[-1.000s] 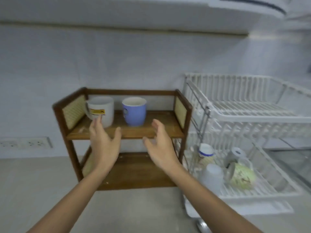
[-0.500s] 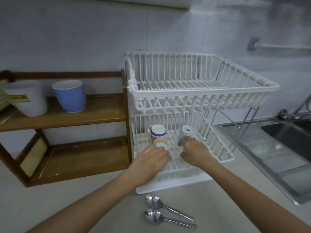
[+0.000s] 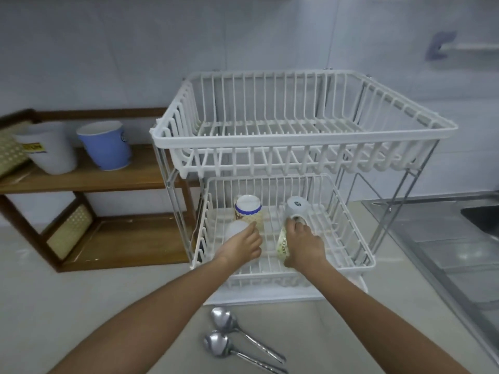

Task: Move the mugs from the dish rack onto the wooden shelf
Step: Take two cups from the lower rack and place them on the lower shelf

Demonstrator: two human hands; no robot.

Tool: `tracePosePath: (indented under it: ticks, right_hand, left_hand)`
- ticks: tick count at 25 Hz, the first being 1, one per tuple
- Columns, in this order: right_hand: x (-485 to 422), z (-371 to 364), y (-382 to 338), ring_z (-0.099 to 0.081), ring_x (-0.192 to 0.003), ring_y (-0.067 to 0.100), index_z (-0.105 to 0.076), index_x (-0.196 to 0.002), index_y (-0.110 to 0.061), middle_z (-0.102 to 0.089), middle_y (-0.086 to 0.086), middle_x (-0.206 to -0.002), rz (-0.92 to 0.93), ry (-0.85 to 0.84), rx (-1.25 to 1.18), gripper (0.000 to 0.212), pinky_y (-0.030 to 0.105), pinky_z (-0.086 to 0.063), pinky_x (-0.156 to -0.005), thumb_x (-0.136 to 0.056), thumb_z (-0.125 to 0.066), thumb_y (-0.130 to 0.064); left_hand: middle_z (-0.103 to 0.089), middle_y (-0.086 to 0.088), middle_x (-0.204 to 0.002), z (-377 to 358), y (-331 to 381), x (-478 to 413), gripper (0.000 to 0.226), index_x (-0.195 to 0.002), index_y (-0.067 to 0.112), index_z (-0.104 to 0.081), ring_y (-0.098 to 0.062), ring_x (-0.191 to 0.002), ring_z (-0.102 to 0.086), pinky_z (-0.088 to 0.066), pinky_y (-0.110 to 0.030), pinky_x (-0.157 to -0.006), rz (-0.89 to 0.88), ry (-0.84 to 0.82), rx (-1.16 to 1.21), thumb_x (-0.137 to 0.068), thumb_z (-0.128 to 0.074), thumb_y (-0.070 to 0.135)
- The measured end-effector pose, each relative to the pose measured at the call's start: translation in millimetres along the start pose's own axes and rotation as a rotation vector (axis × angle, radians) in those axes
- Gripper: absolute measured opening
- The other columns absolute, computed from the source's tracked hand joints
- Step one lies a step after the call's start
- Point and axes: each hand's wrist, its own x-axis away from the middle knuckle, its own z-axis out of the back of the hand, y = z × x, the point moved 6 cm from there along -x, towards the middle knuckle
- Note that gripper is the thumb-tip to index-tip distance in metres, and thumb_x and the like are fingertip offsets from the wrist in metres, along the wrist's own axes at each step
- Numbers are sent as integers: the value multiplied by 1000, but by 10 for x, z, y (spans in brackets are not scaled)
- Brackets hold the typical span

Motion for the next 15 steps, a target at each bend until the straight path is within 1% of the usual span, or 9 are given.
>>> tracePosePath:
  ticks: [3,5,6,8,9,10,12,14,15]
  right_hand:
    - [-9,-31,38,-40,-125,31,-8,-143,-27,-33,17,-141,57,-9,-77,108,41,-49,-78,-64,-82,-36]
    - [-7,-5,91,-43,-120,32,-12,-140,-31,-37,15,-137,74,17,-182,108,39,-47,-69,-59,-83,-38]
    - [-16,44,137,-45,-118,31,-14,-140,-31,-39,12,-135,79,51,-272,109,39,-48,-70,-56,-83,-39]
    - [-37,190,228,-48,-117,28,-20,-141,-28,-45,7,-134,105,118,-531,111,41,-52,-80,-50,-83,-40]
    - [-21,275,273,-51,-115,26,-25,-139,-28,-49,4,-130,121,150,-684,109,39,-51,-83,-48,-84,-40]
    - [20,361,310,-54,-111,23,-31,-134,-32,-54,-2,-123,136,186,-839,104,35,-51,-82,-45,-84,-40]
    - [154,526,378,-59,-100,11,-36,-118,-47,-57,-18,-108,158,239,-1115,91,22,-48,-74,-41,-85,-39]
    - [330,697,375,-58,-100,-2,-38,-109,-56,-57,-28,-106,228,248,-1281,86,13,-49,-74,-42,-87,-37]
    - [444,790,319,-57,-102,-7,-40,-111,-56,-56,-32,-108,289,247,-1322,85,8,-48,-76,-42,-87,-35]
  left_hand:
    - [-35,-12,-145,-32,-37,14,73,-145,14,-21,-34,-135,-30,-13,-57,-114,65,15,45,-87,-65,20]
    - [-35,-17,-142,-28,-187,89,68,-143,9,-23,-37,-133,-31,-15,-62,-112,174,32,184,-87,-62,10]
    - [-36,-20,-140,-8,-324,150,65,-142,7,-23,-39,-130,-33,-15,-62,-111,256,32,311,-87,-59,6]
    - [-40,-22,-136,64,-619,289,62,-139,6,-26,-39,-123,-40,-23,-58,-110,429,71,587,-86,-58,6]
    - [-42,-20,-135,106,-723,388,66,-138,8,-28,-37,-119,-43,-29,-52,-107,507,119,709,-82,-63,13]
    - [-44,-15,-133,147,-784,520,75,-138,11,-31,-33,-116,-45,-36,-45,-102,574,185,838,-76,-70,24]
    - [-47,-4,-128,206,-784,912,92,-137,19,-36,-23,-110,-48,-46,-35,-86,674,359,1180,-59,-76,48]
    - [-47,14,-121,191,-670,1388,98,-132,32,-36,-8,-103,-49,-47,-24,-78,732,481,1542,-47,-75,61]
    - [-46,25,-118,151,-584,1630,97,-129,39,-35,-1,-101,-49,-45,-19,-77,741,519,1662,-45,-77,62]
